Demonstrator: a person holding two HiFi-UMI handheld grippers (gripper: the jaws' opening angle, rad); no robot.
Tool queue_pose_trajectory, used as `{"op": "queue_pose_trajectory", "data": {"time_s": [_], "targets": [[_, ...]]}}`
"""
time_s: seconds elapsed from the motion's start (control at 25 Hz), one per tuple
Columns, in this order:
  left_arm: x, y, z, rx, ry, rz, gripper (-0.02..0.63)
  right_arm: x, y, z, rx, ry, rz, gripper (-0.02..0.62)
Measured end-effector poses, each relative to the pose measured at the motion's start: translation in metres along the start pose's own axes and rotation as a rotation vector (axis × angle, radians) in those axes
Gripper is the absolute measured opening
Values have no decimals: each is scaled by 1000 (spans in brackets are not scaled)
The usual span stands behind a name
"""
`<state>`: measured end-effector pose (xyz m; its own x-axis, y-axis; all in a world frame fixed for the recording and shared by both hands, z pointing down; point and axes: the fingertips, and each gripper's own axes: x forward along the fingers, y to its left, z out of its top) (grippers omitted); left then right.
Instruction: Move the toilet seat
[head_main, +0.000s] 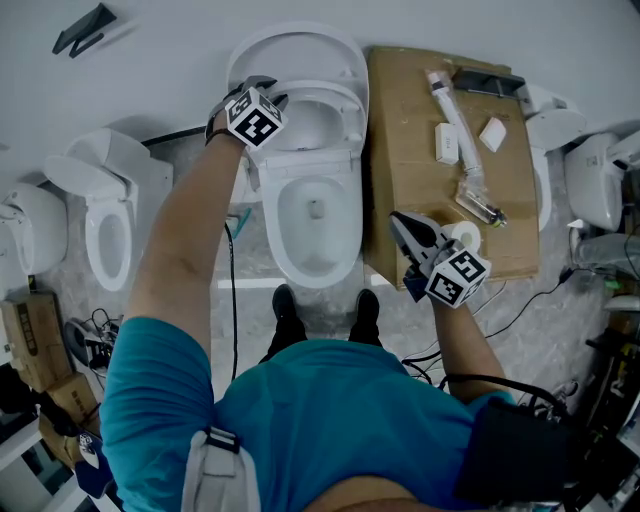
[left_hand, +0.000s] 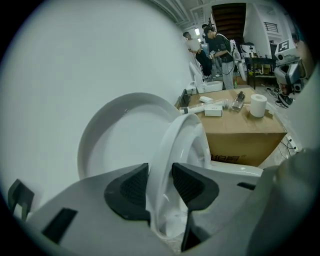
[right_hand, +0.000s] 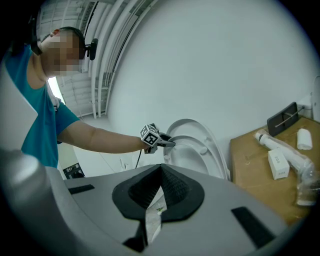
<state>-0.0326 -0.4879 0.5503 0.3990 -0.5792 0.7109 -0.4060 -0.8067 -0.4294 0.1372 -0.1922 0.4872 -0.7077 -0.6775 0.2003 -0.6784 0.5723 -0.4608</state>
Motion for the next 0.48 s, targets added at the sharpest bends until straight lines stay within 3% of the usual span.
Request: {"op": "queue_pose_trajectory", "data": {"time_s": [0.48], "targets": [[22,23,2,-19,23,19,152,-2,-18,-4,23,-1,-21,-8]]}}
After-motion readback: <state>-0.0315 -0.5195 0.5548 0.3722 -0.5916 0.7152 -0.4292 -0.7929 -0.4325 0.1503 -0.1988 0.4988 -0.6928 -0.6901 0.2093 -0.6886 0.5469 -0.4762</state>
